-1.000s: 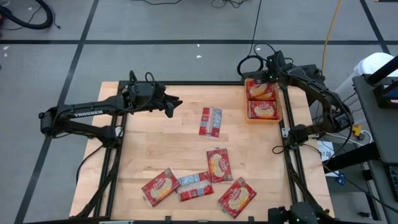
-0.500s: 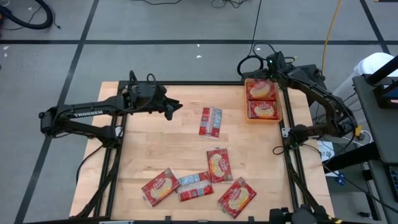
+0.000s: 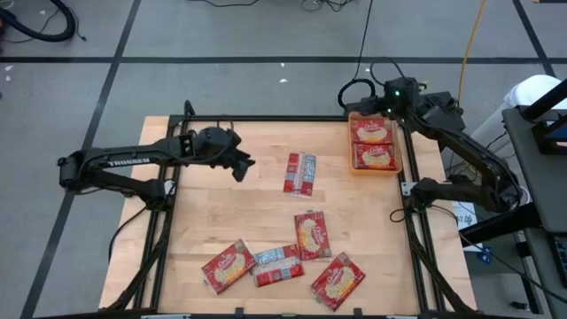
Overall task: Sort popcorn bags into baskets
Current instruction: Put the red popcorn bag into the orange bin
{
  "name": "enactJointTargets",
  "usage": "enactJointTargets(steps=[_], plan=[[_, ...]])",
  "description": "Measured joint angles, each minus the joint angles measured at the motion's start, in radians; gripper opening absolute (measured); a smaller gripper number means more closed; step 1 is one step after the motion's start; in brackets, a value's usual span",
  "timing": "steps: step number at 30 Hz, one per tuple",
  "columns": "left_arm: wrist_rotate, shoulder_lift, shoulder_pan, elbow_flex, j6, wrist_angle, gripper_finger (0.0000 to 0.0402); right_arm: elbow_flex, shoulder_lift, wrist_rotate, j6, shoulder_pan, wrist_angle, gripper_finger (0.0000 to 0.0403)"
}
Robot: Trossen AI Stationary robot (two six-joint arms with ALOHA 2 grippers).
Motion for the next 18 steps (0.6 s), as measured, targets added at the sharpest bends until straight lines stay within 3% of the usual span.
enactJointTargets(steps=[5,9,15,18], plan=[[0.028,0.069,-0.001,0.0,0.063,-0.011,0.0178,0.0,-0.033,-0.162,0.048,0.115,-0.002,0.0173],[0.063,0.153,-0.007,0.0,0.08,0.047,0.0214,0.0,-0.045,-0.265,0.099,0.227,-0.003,0.0173],[0.077,0.303,-0.07,-0.001,0.121,0.232,0.0293,0.0,-0.045,-0.266,0.172,0.381,-0.006,0.0173],[0.061,0.377,-0.121,0.0,0.2,0.348,0.0309,0.0,-0.045,-0.266,0.181,0.426,-0.006,0.0173]])
